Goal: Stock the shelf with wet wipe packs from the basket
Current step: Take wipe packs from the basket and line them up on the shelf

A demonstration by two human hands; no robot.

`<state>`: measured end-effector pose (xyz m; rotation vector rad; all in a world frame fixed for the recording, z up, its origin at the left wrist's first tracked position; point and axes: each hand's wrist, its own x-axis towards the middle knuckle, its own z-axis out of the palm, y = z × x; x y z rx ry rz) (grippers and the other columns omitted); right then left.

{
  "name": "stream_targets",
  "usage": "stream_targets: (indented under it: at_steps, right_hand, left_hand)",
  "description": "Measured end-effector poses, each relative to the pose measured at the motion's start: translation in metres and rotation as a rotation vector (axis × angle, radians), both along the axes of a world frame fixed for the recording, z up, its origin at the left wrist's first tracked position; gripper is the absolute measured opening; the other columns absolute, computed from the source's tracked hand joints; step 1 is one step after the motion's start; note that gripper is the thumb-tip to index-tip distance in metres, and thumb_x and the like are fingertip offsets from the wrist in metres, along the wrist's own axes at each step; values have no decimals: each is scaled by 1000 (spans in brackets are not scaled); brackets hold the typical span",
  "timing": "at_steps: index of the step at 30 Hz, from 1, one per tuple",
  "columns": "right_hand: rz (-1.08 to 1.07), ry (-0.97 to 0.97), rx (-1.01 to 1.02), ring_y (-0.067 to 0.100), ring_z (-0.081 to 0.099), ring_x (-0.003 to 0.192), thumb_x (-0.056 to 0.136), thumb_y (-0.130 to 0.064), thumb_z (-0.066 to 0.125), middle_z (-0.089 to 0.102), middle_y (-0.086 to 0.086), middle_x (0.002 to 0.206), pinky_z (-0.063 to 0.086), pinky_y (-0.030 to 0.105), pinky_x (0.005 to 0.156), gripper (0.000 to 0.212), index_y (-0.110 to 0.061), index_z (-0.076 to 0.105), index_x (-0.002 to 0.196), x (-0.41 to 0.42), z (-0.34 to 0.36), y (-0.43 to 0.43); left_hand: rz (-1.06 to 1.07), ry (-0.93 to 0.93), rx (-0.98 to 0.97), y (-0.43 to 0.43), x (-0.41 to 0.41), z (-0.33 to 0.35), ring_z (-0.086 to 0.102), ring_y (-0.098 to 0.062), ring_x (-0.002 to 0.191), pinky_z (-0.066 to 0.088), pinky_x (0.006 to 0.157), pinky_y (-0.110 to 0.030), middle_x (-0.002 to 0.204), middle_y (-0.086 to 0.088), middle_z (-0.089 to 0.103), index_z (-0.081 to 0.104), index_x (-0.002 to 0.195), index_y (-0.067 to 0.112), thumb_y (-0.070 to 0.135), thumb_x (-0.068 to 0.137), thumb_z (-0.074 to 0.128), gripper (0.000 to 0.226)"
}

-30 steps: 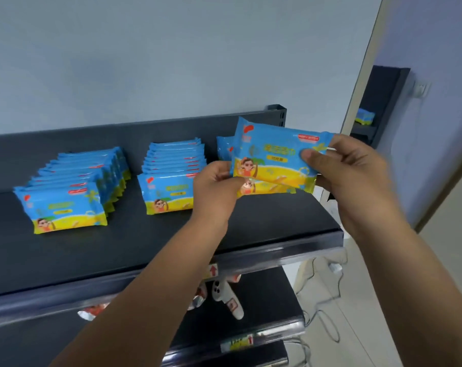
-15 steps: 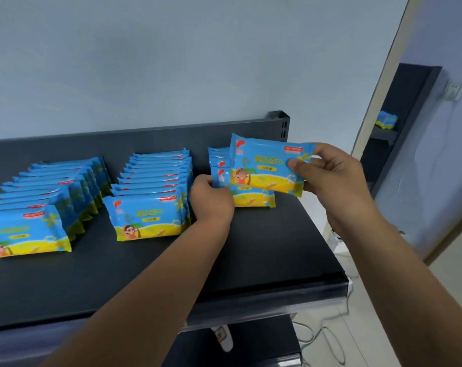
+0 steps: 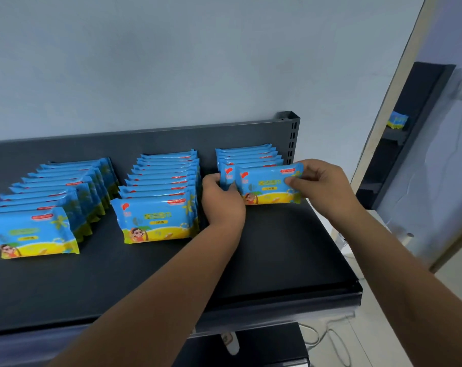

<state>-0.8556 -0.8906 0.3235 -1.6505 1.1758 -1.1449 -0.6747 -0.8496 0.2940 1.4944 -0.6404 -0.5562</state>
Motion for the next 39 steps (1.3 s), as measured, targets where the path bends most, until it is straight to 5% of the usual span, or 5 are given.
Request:
stream_targets:
  at_steps: [6, 21, 29, 34, 39]
  right_hand:
    - [-131, 448, -176, 15, 67, 87, 83, -29, 83, 69, -6, 91, 56, 33, 76, 28, -21, 66, 104, 17, 6, -4]
    - [-119, 621, -82, 18, 56, 90, 85, -39, 78, 64, 1, 106, 43, 31, 72, 42, -18, 54, 112, 26, 7, 6]
    - [-181, 709, -121, 24, 60, 108, 94, -48, 63, 64, 5, 123, 43, 33, 78, 50, -18, 53, 133, 24, 10, 17]
    - [-238, 780, -314, 27, 58, 113, 102, -47, 49, 62, 7, 130, 46, 37, 83, 49, -22, 48, 144, 25, 21, 37]
    - [-173, 705, -541, 28, 51, 130, 105, -47, 41, 59, 6, 140, 43, 42, 106, 52, -20, 48, 149, 49, 35, 69]
  left_hand:
    - [-72, 68, -26, 5, -6, 6, 66, -9, 100, 57, 74, -22, 124, 0, 67, 57, 137, 18, 2, 98, 48, 43]
    - [-70, -124, -86, 10, -14, 9, 64, -13, 109, 58, 95, -38, 121, -1, 65, 57, 121, 18, -2, 90, 55, 36]
    - [-66, -677, -59, 20, -17, 24, 13, -31, 157, 17, 128, -44, 167, -14, 25, 31, 158, 7, 9, 94, 52, 68]
    - [-86, -1078, -53, 38, -9, 44, 35, -35, 150, 30, 121, -55, 153, -14, 51, 55, 145, 8, 44, 100, 32, 63]
    - [47, -1397, 42, 84, 24, 66, 23, -33, 156, 18, 126, -55, 161, -12, 41, 51, 149, 12, 48, 106, 32, 59]
